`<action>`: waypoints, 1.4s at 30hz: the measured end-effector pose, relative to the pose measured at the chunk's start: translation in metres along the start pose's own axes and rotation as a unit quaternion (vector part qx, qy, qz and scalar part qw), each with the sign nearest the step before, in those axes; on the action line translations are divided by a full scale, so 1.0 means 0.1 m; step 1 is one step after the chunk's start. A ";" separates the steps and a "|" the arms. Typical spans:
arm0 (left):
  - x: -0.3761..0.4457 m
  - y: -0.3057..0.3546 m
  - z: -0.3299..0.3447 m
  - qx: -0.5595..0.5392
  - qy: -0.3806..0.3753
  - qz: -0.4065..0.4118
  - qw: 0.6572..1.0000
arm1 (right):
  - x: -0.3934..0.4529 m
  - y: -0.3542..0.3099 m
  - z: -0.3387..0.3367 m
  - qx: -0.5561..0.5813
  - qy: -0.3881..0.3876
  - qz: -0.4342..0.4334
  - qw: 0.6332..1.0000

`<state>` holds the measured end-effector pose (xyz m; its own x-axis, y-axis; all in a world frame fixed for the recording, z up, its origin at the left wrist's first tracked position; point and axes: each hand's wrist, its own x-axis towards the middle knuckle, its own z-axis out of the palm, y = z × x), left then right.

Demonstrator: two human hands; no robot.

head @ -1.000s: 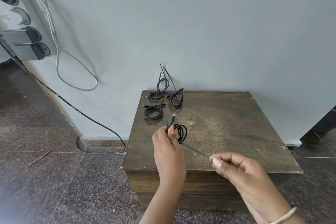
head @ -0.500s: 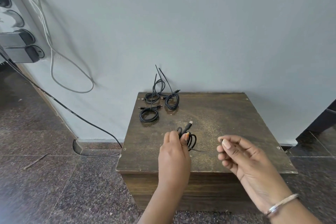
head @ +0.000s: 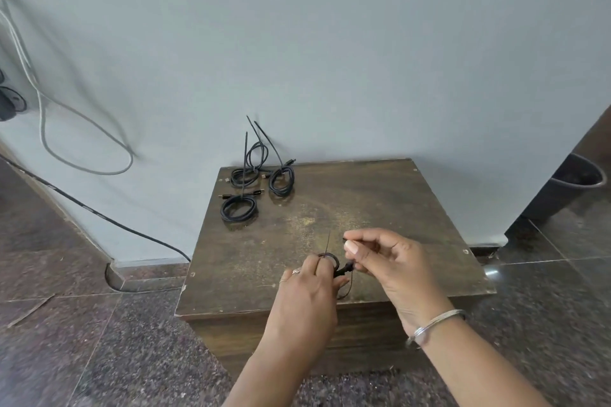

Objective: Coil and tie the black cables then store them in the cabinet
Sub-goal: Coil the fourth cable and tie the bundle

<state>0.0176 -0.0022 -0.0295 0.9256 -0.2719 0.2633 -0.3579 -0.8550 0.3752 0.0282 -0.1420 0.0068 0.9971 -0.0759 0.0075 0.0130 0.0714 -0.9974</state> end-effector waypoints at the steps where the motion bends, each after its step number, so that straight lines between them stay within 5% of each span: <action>1: 0.00 0.02 -0.01 -0.005 -0.003 0.010 1.000 | 0.02 0.01 0.00 0.005 0.008 0.003 1.000; 7: -0.02 0.11 -0.05 0.006 -0.015 0.051 0.999 | 0.04 0.04 -0.03 0.089 0.032 0.057 0.994; 25: -0.04 0.13 -0.13 0.027 0.002 0.069 0.997 | 0.03 0.05 -0.02 0.076 0.020 0.043 0.996; 33: -0.05 0.13 -0.12 0.029 0.002 0.078 0.997 | 0.05 0.09 -0.05 0.004 0.003 0.041 0.999; 39: -0.06 0.12 -0.10 0.025 -0.015 0.068 0.997 | 0.02 0.07 -0.07 -0.115 -0.078 0.042 0.989; 42: -0.06 0.09 -0.07 0.022 -0.020 0.069 0.997 | 0.02 0.05 -0.07 -0.083 -0.099 0.056 0.990</action>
<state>0.0080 -0.0054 -0.0217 0.8722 -0.4055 0.2737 -0.4778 -0.8262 0.2984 0.0296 -0.1490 0.0010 0.9870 0.1214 -0.1057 -0.0940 -0.0980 -0.9907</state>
